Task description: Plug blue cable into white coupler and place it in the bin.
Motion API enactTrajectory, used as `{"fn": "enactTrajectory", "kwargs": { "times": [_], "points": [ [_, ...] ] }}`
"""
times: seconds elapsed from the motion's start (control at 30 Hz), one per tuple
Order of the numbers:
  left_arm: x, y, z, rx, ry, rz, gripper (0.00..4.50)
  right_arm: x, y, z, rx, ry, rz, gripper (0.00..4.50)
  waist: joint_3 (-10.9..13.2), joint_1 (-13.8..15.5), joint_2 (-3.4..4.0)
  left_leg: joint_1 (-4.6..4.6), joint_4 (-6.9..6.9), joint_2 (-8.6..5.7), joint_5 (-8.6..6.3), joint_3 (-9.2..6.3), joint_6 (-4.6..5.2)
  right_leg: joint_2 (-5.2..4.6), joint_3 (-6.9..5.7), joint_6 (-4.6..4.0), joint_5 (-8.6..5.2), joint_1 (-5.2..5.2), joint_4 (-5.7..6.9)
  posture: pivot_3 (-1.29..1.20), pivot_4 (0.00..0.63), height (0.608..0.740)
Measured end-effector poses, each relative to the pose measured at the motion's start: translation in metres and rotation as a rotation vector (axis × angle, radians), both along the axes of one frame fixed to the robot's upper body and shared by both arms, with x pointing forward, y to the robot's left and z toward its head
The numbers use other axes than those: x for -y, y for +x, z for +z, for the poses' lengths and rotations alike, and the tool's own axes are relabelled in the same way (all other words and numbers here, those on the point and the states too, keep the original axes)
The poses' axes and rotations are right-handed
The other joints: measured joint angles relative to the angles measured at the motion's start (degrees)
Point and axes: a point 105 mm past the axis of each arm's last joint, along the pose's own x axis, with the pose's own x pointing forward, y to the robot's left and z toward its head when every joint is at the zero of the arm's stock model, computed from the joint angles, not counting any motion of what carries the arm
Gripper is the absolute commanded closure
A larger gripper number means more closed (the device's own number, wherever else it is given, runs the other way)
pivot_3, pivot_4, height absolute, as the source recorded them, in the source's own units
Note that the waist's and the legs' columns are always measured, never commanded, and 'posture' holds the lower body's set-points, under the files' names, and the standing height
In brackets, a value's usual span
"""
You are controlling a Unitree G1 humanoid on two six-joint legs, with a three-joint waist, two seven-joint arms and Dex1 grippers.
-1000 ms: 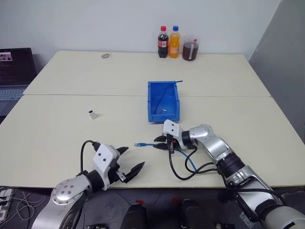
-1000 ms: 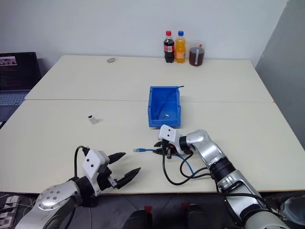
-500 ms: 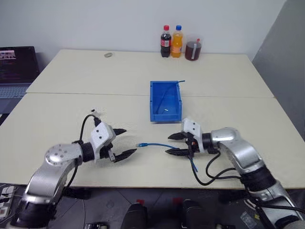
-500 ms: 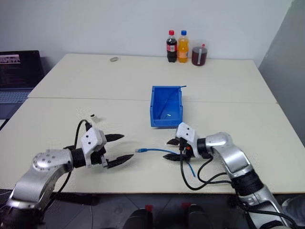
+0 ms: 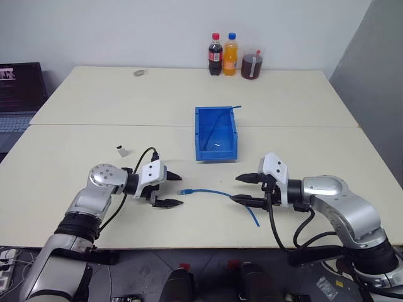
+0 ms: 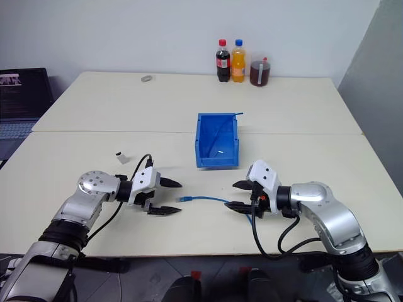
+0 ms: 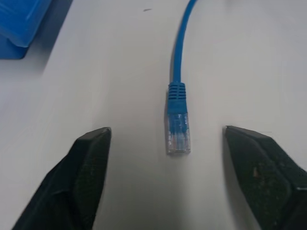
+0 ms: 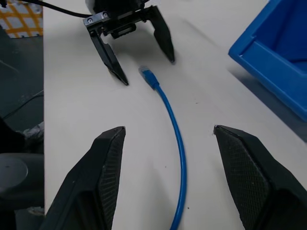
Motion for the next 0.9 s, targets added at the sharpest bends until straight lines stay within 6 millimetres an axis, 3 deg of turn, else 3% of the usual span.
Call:
{"fn": "enactTrajectory", "kwargs": {
  "times": [0.17, 0.5, 0.57, 0.7, 0.9],
  "points": [
    [-0.001, -0.002, -0.002, -0.023, 0.005, -0.033, 2.39, 0.002, 0.0, -0.002, 0.001, 0.001, -0.039, 1.37, 0.0, -0.1, 0.0, 0.05, 0.01, 0.0, 0.0, -0.02, 0.0, 0.0, 0.0, 0.02, -0.01, 0.02, 0.05, 0.0, 0.15, 0.74],
    [-0.004, -0.004, -0.003, -0.034, 0.012, -0.027, 4.25, 0.004, 0.001, -0.002, -0.001, 0.015, -0.062, 1.37, 0.0, -0.2, 0.0, 0.09, 0.0, 0.0, 0.0, -0.01, 0.0, 0.01, 0.02, 0.03, -0.02, 0.05, 0.05, 0.0, 0.15, 0.74],
    [-0.004, -0.003, -0.003, -0.046, 0.005, -0.011, 4.26, 0.004, 0.002, -0.002, -0.001, 0.015, -0.065, 1.37, 0.0, -0.2, 0.0, 0.1, 0.0, 0.01, 0.0, -0.03, 0.0, 0.01, 0.01, 0.03, -0.02, 0.05, 0.06, 0.0, 0.15, 0.74],
    [0.004, 0.006, 0.005, -0.257, -0.193, 0.251, 4.26, 0.0, 0.012, 0.006, 0.022, 0.077, -0.137, 1.37, 0.0, -0.3, -0.04, -0.01, 0.02, 0.01, 0.0, -0.15, 0.0, 0.02, -0.05, 0.08, -0.02, 0.02, 0.09, 0.0, 0.15, 0.74],
    [0.042, -0.006, 0.064, -0.395, -0.505, 0.302, 4.26, -0.01, 0.01, 0.015, -0.123, 0.263, -0.189, 1.37, 0.0, -0.2, -0.08, -0.21, 0.02, -0.01, 0.0, -0.28, 0.0, 0.0, -0.01, -0.01, 0.03, 0.0, -0.01, 0.0, 0.15, 0.74]
  ]
}}
